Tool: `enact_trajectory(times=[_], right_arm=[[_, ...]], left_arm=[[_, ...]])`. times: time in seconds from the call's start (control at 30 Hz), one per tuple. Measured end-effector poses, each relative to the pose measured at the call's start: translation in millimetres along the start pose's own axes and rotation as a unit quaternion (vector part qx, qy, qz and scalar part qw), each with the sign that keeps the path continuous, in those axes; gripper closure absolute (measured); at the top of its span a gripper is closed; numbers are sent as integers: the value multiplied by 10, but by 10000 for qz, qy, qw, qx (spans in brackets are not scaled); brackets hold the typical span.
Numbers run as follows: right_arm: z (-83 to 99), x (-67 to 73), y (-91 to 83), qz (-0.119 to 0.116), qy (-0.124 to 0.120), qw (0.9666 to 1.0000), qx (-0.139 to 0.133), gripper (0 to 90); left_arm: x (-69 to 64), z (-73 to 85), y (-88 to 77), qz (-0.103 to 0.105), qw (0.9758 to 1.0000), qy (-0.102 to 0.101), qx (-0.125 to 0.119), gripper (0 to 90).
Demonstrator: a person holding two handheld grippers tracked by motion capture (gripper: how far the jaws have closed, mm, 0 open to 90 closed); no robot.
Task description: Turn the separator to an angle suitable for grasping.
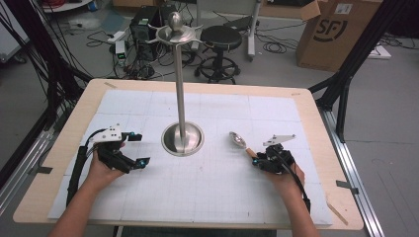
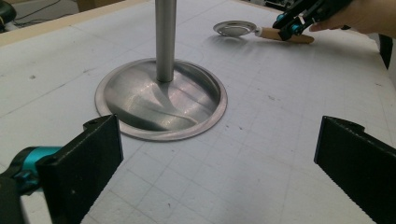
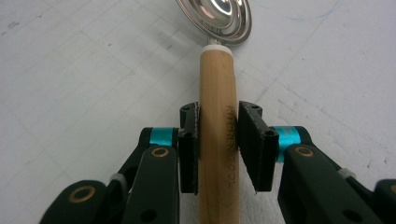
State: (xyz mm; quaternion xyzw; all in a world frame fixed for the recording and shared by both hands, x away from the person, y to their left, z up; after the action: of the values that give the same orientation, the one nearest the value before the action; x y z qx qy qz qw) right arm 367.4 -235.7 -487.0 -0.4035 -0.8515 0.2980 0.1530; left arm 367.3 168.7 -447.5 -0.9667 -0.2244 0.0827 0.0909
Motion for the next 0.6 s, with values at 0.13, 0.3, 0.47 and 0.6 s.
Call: enact_trajectory(times=[0.13, 0.3, 0.47, 0.6], right_arm=[[31, 22, 47, -106, 37, 9999, 107, 663], [43, 37, 84, -121, -41, 9998, 153, 635], [46, 50, 86, -97, -91, 9998, 158, 656], [46, 59, 85, -49, -141, 9997, 169, 667]], left_arm=[[-7, -3, 1, 28, 10000, 26, 0, 17], [-3, 5, 3, 18, 10000, -7, 12, 17], [-7, 15, 12, 40, 10000, -3, 43, 17], [-8, 16, 14, 41, 10000, 4, 51, 17]])
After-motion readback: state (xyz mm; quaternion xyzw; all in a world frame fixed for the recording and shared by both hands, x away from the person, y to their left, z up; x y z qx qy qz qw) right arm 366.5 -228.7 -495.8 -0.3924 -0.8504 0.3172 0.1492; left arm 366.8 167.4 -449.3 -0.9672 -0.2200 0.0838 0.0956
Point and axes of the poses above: each handheld gripper's, and its own axes: y roughly forward along the jaws, z roughly out of its underside, x roughly to its left, the point moved 8 cm from there along y, roughly forward along the jaws, and after that the axes turned 10 degrees about -x, right-handed, at the moved point
